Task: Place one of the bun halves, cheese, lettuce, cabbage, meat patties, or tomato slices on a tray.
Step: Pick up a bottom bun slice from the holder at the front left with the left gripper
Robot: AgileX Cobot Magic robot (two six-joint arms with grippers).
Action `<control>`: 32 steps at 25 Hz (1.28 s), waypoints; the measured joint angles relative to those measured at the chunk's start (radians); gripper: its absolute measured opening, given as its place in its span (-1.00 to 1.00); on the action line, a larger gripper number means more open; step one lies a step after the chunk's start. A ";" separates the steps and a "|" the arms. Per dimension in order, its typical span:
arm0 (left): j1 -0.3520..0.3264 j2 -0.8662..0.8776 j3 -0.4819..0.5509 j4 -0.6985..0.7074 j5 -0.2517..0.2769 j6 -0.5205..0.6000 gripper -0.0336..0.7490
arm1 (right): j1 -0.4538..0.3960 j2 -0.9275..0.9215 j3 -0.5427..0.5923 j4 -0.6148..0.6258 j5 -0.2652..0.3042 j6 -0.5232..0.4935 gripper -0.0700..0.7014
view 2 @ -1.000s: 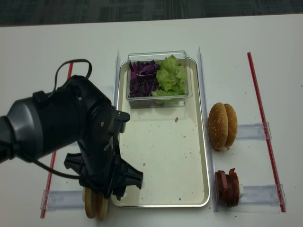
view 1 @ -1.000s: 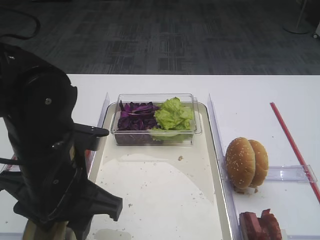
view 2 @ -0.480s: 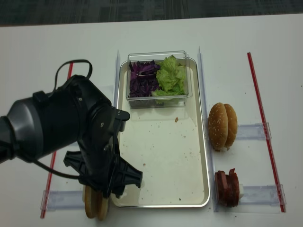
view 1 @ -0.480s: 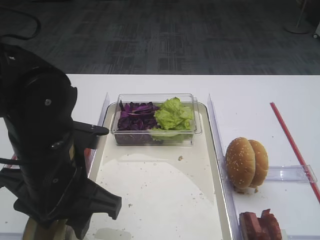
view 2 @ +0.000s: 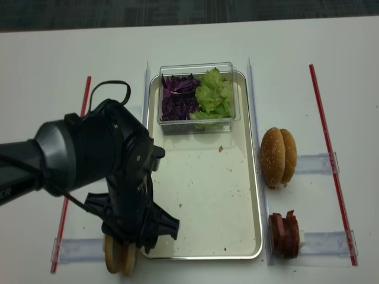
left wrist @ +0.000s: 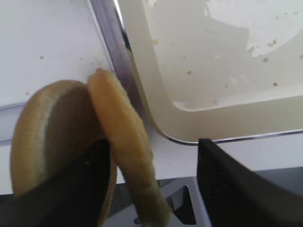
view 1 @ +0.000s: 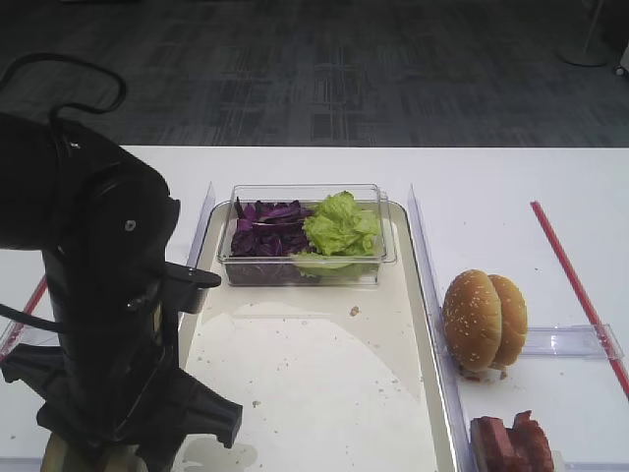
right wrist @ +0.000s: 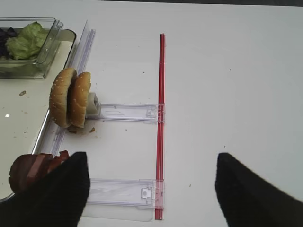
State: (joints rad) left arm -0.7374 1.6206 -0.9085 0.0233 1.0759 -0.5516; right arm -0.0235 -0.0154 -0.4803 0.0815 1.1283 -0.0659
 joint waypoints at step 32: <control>0.000 0.002 -0.007 0.074 0.048 -0.008 -0.81 | 0.000 0.000 0.000 0.000 0.000 0.000 0.66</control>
State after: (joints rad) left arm -0.7374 1.6230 -0.9153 0.0972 1.1235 -0.5596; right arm -0.0235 -0.0154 -0.4803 0.0815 1.1283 -0.0659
